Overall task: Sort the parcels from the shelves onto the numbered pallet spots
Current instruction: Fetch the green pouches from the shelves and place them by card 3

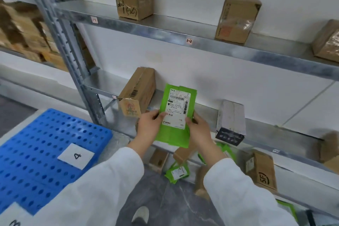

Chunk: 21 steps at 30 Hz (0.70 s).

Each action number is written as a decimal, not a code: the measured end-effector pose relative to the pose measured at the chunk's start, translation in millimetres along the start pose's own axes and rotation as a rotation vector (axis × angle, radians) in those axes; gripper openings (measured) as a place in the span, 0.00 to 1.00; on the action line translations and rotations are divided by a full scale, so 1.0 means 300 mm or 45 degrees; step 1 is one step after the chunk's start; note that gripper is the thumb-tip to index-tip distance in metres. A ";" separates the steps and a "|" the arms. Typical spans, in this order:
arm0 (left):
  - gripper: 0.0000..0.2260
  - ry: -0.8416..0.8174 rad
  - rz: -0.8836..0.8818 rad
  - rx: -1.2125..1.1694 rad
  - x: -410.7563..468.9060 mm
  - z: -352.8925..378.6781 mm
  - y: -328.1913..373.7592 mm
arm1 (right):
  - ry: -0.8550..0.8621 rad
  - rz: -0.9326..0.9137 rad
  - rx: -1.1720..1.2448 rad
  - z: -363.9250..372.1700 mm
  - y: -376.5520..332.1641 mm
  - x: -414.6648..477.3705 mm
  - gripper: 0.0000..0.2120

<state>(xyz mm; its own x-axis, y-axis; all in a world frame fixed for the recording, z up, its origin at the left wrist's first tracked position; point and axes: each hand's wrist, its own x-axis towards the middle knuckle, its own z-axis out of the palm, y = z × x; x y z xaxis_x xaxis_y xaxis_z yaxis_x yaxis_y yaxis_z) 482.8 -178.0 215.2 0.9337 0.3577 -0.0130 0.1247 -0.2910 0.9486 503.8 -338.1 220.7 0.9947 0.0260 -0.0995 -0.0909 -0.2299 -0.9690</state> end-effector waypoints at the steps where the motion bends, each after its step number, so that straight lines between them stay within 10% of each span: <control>1: 0.07 0.056 0.014 -0.001 -0.045 -0.036 -0.005 | -0.034 -0.023 -0.004 0.022 -0.001 -0.032 0.19; 21: 0.08 0.754 -0.175 -0.207 -0.446 -0.916 -0.246 | -0.685 -0.362 -0.209 0.880 -0.253 -0.426 0.10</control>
<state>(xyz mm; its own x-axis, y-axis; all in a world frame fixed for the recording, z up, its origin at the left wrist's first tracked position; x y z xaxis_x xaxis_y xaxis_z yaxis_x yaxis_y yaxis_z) 256.3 39.6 233.8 0.5625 0.8268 -0.0047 0.1342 -0.0857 0.9872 371.0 -67.2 247.1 0.8114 0.5843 0.0157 0.2249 -0.2873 -0.9311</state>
